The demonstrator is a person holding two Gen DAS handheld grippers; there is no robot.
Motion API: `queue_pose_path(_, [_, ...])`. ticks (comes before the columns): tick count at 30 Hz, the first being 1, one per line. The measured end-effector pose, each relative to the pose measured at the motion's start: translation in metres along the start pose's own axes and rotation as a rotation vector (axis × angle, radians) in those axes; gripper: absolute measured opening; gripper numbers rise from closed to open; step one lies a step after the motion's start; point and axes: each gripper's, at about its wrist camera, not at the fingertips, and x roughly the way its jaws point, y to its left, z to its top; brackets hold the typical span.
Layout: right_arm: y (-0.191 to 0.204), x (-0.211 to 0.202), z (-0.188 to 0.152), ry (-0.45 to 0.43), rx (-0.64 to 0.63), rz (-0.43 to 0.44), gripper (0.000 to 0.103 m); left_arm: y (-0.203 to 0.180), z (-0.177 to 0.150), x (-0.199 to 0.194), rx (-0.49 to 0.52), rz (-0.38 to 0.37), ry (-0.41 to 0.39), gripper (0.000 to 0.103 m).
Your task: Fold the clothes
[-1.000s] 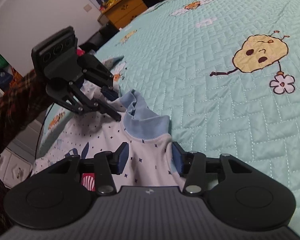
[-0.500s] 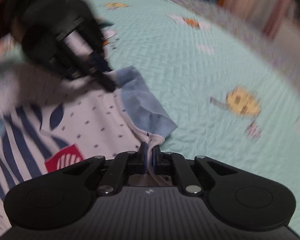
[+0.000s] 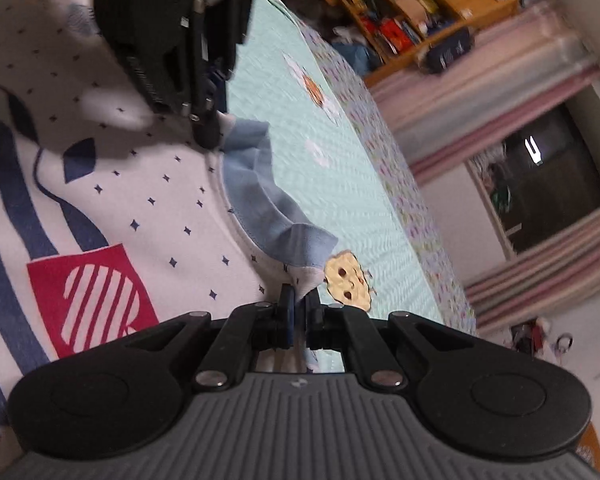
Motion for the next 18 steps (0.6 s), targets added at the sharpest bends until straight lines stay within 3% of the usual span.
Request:
queue_pose_path(5, [-0.014,0.045,-0.006,0.053,0.167,0.097,0.008,0.008,0.003,0.008,-0.055,0.067,-0.003,0.008])
queue_pose_path(7, [-0.037,0.047,-0.017,0.006,0.342,0.171,0.009,0.011,0.004,0.011,-0.077,0.094,-0.004,0.020])
queue_pose_path(8, [-0.053,0.046,-0.027,-0.008,0.466,0.221,0.015,0.013,0.004,0.012,-0.088,0.107,-0.005,0.037])
queue_pose_path(9, [-0.070,0.044,-0.038,-0.023,0.591,0.271,0.033,0.014,0.005,0.014,-0.099,0.121,-0.005,0.051])
queue_pose_path(11, [-0.102,0.032,-0.069,-0.056,0.828,0.320,0.049,0.025,0.001,0.008,-0.152,0.152,-0.015,0.054])
queue_pose_path(13, [-0.123,0.010,-0.098,-0.081,0.990,0.299,0.050,0.040,-0.005,-0.007,-0.225,0.192,-0.026,0.054])
queue_pose_path(14, [-0.127,0.002,-0.107,-0.073,1.000,0.296,0.050,0.046,-0.008,-0.015,-0.262,0.195,-0.032,0.054])
queue_pose_path(16, [-0.134,-0.014,-0.123,-0.055,1.017,0.289,0.050,0.046,-0.014,-0.035,-0.296,0.121,-0.052,0.054])
queue_pose_path(18, [-0.128,-0.012,-0.124,0.012,0.918,0.270,0.050,0.029,-0.019,-0.048,-0.257,0.063,-0.059,0.060])
